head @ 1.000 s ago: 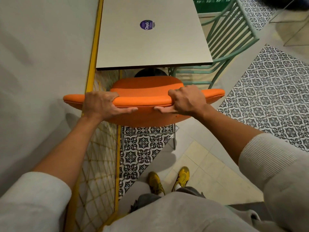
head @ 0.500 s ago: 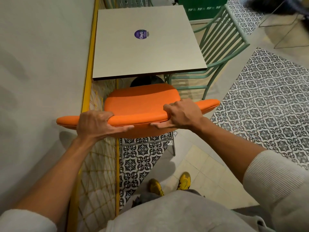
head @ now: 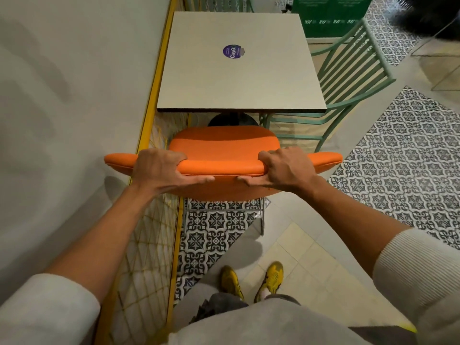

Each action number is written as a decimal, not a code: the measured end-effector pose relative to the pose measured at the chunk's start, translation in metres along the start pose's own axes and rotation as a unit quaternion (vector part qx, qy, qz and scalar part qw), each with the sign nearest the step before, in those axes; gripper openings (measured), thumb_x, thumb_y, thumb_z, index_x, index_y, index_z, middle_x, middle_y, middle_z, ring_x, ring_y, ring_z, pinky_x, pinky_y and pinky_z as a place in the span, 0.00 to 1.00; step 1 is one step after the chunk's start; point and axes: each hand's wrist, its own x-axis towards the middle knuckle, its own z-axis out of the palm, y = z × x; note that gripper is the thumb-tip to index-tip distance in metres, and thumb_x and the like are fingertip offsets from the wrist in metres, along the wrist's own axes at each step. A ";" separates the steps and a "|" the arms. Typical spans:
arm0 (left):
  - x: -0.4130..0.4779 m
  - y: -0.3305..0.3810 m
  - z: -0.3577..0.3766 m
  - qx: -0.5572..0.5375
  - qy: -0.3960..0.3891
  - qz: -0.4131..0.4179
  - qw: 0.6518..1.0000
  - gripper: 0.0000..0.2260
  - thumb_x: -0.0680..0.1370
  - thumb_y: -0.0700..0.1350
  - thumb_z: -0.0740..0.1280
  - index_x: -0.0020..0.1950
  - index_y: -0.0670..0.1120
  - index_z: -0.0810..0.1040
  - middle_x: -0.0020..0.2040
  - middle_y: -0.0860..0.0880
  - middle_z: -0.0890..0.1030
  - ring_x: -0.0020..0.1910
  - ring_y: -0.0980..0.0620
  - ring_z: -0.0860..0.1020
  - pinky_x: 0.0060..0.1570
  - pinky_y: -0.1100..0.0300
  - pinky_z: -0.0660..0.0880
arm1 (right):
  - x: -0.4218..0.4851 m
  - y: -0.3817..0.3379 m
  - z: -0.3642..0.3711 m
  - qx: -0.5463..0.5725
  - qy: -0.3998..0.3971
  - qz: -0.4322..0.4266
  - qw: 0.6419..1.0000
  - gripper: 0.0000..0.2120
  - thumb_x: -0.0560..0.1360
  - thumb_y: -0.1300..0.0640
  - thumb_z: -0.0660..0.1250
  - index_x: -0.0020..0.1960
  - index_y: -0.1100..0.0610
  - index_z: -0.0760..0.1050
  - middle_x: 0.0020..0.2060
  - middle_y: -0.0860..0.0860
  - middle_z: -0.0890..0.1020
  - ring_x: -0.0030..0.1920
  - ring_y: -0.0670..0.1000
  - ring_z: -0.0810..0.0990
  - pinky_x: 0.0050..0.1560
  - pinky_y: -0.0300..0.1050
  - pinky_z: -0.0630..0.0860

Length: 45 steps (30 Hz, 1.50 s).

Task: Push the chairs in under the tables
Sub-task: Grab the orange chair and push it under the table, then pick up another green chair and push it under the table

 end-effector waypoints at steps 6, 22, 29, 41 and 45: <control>0.012 0.016 -0.014 -0.046 -0.186 -0.080 0.978 0.48 0.68 0.88 0.42 0.56 0.57 0.87 0.45 0.48 0.86 0.46 0.45 0.83 0.52 0.48 0.81 | 0.009 -0.005 -0.011 0.057 -0.079 0.032 0.995 0.41 0.74 0.16 0.46 0.48 0.49 0.80 0.31 0.47 0.79 0.30 0.48 0.75 0.33 0.44 0.68; 0.185 0.130 -0.003 -0.040 -0.370 0.025 0.928 0.58 0.67 0.89 0.42 0.88 0.54 0.55 0.85 0.45 0.66 0.82 0.38 0.68 0.77 0.37 0.66 | -0.023 0.128 -0.036 0.139 -0.165 0.369 0.904 0.44 0.80 0.24 0.49 0.80 0.57 0.66 0.76 0.60 0.73 0.75 0.63 0.73 0.72 0.63 0.72; 0.279 0.266 0.037 -0.023 -0.375 0.129 0.918 0.63 0.63 0.90 0.40 0.84 0.51 0.64 0.81 0.42 0.72 0.77 0.37 0.73 0.73 0.39 0.72 | -0.113 0.237 0.001 0.109 -0.193 0.411 0.884 0.42 0.81 0.28 0.54 0.81 0.58 0.64 0.77 0.61 0.72 0.74 0.64 0.72 0.72 0.62 0.70; 0.365 0.522 0.157 0.025 -0.457 0.219 0.862 0.50 0.77 0.80 0.49 0.89 0.50 0.45 0.89 0.46 0.49 0.88 0.43 0.50 0.84 0.39 0.52 | -0.307 0.451 0.036 0.159 -0.338 0.482 0.793 0.48 0.79 0.24 0.54 0.86 0.55 0.48 0.86 0.57 0.51 0.84 0.62 0.53 0.80 0.67 0.57; 0.417 0.598 0.175 0.023 -0.419 0.271 0.866 0.51 0.76 0.82 0.45 0.89 0.51 0.42 0.89 0.47 0.46 0.88 0.44 0.47 0.83 0.37 0.50 | -0.330 0.519 0.028 0.157 -0.339 0.493 0.785 0.51 0.77 0.22 0.53 0.87 0.54 0.46 0.86 0.56 0.48 0.85 0.62 0.49 0.80 0.71 0.51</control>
